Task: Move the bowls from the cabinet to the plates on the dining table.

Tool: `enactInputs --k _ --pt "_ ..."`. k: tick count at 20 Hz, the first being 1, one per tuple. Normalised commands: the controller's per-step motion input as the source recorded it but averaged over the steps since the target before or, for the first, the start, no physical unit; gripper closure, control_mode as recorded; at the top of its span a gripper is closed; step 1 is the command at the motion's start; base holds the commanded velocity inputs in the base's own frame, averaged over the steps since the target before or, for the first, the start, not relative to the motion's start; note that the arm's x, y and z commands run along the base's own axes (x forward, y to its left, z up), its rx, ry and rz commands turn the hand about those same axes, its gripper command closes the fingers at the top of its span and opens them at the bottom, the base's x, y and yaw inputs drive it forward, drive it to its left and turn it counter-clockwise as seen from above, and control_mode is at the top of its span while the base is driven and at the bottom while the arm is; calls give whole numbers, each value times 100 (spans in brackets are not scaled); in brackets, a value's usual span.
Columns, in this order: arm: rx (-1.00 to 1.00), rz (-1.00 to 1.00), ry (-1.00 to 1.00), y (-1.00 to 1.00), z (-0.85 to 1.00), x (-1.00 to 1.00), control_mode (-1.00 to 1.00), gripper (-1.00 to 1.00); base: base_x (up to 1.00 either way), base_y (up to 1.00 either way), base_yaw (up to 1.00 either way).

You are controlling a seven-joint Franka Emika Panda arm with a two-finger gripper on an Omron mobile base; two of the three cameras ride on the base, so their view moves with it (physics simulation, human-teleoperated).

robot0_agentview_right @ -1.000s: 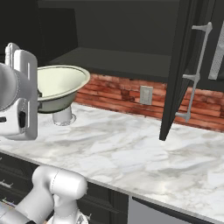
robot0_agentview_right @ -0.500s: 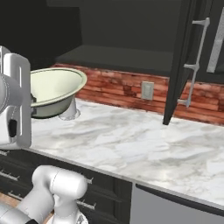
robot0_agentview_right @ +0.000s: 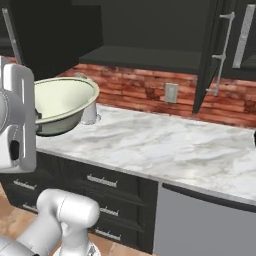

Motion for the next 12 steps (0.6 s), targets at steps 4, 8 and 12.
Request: enactInputs --k 4,8,12 --pt "0 0 0 0 0 0 100 100 -39 32 -4" --pt "0 0 0 0 0 0 100 100 -20 14 -14" --pt "0 0 0 0 0 0 100 100 0 0 -25"
